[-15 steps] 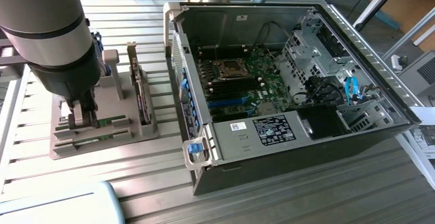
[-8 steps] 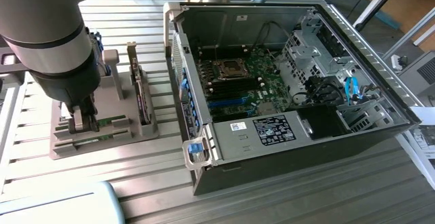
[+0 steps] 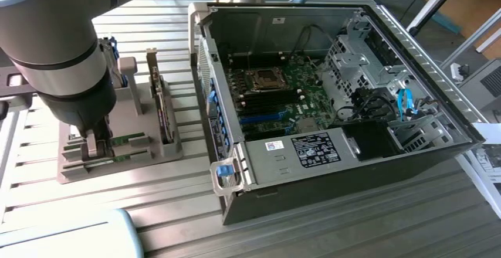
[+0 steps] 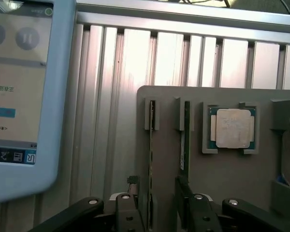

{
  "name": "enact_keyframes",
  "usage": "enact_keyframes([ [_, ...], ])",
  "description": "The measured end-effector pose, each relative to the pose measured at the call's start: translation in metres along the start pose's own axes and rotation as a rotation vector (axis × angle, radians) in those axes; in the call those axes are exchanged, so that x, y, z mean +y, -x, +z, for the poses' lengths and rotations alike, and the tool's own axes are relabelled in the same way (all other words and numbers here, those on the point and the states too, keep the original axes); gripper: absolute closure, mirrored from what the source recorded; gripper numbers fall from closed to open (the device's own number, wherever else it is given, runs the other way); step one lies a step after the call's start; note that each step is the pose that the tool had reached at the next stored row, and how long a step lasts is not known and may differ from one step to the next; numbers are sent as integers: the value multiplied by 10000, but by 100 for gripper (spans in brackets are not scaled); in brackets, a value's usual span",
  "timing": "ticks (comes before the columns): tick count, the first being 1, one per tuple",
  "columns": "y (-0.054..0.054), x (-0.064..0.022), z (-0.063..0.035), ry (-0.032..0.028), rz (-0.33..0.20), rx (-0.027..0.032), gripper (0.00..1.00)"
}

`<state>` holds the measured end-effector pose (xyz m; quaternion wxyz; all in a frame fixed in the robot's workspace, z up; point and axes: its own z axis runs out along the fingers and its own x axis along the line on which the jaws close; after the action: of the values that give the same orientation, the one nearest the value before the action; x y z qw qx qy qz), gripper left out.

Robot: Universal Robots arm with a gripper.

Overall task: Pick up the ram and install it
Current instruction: 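Pick up the ram and move it above insertion slot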

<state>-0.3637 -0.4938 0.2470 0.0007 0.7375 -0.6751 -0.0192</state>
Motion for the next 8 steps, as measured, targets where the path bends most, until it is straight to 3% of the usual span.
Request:
enact_keyframes([
  [8, -37, 21, 140, -1, -29, 0, 58],
])
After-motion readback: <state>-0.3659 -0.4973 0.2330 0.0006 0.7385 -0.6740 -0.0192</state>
